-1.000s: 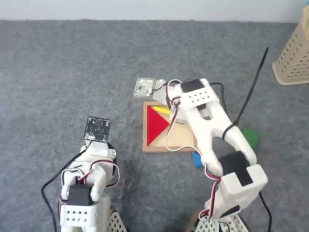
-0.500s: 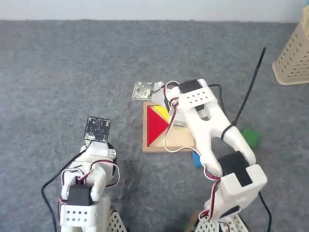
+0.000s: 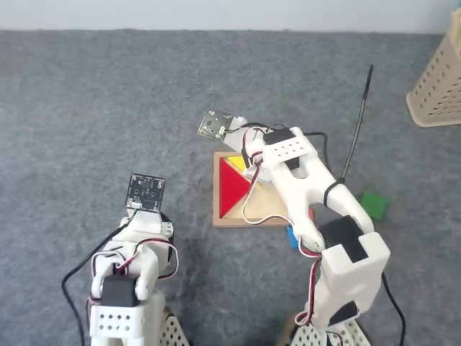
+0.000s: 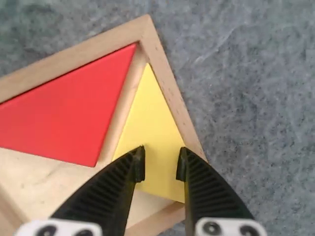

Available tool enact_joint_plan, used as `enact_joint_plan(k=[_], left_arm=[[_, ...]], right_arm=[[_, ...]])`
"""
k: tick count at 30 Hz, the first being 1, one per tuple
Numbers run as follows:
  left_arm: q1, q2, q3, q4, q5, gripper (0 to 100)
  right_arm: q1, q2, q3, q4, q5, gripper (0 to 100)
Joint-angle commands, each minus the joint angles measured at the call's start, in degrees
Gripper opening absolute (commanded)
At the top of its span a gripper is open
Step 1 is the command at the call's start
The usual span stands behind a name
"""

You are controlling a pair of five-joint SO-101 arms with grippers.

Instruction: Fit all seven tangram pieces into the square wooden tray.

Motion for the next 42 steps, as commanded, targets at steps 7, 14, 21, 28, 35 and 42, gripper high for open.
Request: enact_joint_plan(k=[7,14,21,28,35,42], left_arm=[[-0.3,-0.2,-0.3,0.3,0.5,1],[-0.3,-0.2,-0.3,0.3,0.5,1],[-0.3,-0.2,-0.3,0.3,0.5,1],[-0.3,-0.2,-0.3,0.3,0.5,1],[-0.3,-0.2,-0.3,0.3,0.5,1],[-0.3,-0.2,-0.3,0.3,0.5,1]], right_arm=[[-4.7,1.8,-0.1,-1.2,-2.5,11.2],[2.3,-13.1,1.0,1.3,-16.1,11.2],[12.5,-30.5,15.3,2.9,-35.1,11.2],[10.2,-34.9,30.1,-2.6,-40.0,11.2],[7.7,-34.3,37.9,-14.7,-39.6,11.1],[7.6,-33.9,38.1,-14.7,-39.5,11.2]])
